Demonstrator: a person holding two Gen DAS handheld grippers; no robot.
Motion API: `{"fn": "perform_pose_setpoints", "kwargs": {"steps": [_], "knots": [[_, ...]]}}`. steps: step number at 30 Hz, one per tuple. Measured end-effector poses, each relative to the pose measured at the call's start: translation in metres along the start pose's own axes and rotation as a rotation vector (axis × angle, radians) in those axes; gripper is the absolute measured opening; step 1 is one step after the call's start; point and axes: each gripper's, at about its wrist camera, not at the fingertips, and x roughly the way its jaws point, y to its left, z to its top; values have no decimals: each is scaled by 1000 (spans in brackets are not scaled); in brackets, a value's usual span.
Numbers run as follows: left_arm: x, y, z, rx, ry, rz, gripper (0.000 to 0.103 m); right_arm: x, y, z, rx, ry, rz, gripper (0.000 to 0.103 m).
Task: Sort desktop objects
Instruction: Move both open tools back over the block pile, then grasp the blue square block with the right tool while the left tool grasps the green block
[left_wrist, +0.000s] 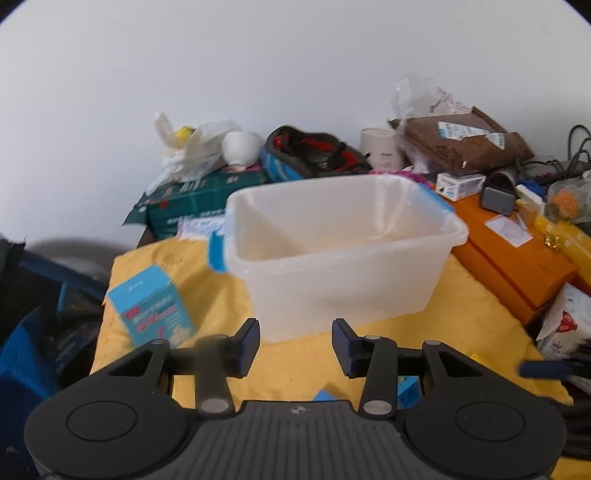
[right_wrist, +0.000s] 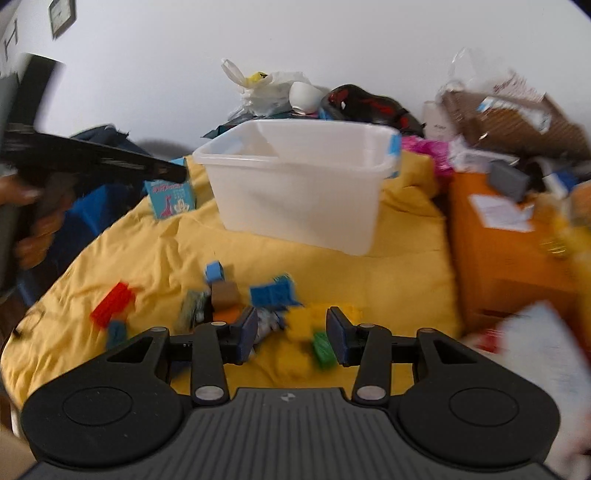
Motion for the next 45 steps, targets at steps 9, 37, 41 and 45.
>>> {"fn": "perform_pose_setpoints", "kwargs": {"steps": [9,37,41,45], "knots": [[-5,1,-51,-21,98,14,47,71,17,14,13,17,-165,46],[-33,-8,-134,-49,232,-18,60,54,39,-26,-2,143,-98,55],[-31,-10,-151,-54,277,-29,60,44,40,-39,23,170,-58,55],[-31,-14,-148,-49,261,-60,57,44,48,-50,-14,214,-33,53]]}}
